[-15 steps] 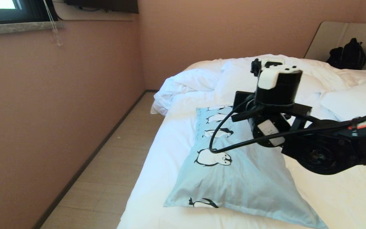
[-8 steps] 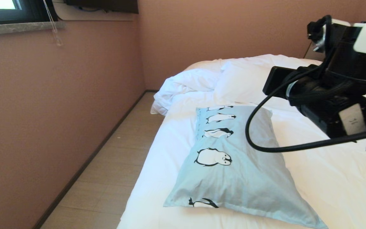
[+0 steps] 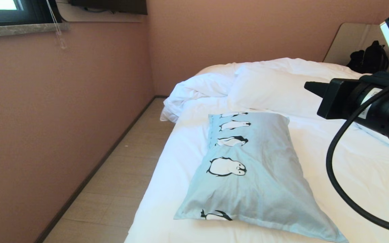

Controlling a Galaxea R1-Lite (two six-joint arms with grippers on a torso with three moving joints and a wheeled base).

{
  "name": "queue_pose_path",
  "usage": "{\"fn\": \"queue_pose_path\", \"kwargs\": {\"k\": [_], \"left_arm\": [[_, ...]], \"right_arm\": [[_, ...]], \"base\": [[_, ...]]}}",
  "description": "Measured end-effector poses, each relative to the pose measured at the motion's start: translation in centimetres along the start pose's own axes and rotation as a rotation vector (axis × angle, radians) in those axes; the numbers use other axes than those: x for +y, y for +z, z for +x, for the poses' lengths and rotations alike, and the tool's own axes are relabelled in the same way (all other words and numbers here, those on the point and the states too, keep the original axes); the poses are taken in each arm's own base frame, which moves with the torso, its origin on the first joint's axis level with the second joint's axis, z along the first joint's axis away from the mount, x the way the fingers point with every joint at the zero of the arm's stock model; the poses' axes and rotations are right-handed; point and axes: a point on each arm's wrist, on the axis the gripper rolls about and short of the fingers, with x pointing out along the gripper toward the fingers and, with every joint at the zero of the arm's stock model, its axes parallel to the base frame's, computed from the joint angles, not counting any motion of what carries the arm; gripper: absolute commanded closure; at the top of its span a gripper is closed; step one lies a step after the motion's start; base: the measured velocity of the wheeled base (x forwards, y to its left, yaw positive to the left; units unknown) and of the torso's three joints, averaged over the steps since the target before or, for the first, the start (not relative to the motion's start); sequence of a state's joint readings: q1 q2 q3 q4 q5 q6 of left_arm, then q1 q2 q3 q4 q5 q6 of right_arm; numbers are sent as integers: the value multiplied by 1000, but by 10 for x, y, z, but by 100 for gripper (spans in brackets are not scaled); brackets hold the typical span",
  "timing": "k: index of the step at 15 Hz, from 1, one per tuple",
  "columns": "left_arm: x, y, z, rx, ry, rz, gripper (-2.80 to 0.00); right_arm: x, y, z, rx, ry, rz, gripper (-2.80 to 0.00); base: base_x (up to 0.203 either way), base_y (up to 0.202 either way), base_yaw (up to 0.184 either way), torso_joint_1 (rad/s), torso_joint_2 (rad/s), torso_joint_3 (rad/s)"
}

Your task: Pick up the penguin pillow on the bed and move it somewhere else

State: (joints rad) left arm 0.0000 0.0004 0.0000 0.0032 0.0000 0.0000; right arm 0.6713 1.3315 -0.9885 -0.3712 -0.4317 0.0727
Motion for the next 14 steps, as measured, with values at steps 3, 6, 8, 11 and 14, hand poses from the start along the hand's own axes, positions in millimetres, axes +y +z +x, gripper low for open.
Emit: {"fn": "queue_pose_path", "kwargs": {"k": [3, 6, 8, 11, 14], "left_arm": [[0, 0, 0, 0, 0, 0, 0], [0, 0, 0, 0, 0, 0, 0], [0, 0, 0, 0, 0, 0, 0], [0, 0, 0, 0, 0, 0, 0], [0, 0, 0, 0, 0, 0, 0]], "right_arm": [[-4, 10, -20, -28, 15, -50, 0], [-17, 27, -51, -108, -27, -90, 0], [-30, 33, -73, -153, -91, -114, 0], [-59, 26, -107, -178, -294, -157, 0], [-83, 9, -139, -184, -531, -182, 0]], "base": [[0, 0, 0, 0, 0, 0], [0, 0, 0, 0, 0, 0], [0, 0, 0, 0, 0, 0], [0, 0, 0, 0, 0, 0], [0, 0, 0, 0, 0, 0]]}}
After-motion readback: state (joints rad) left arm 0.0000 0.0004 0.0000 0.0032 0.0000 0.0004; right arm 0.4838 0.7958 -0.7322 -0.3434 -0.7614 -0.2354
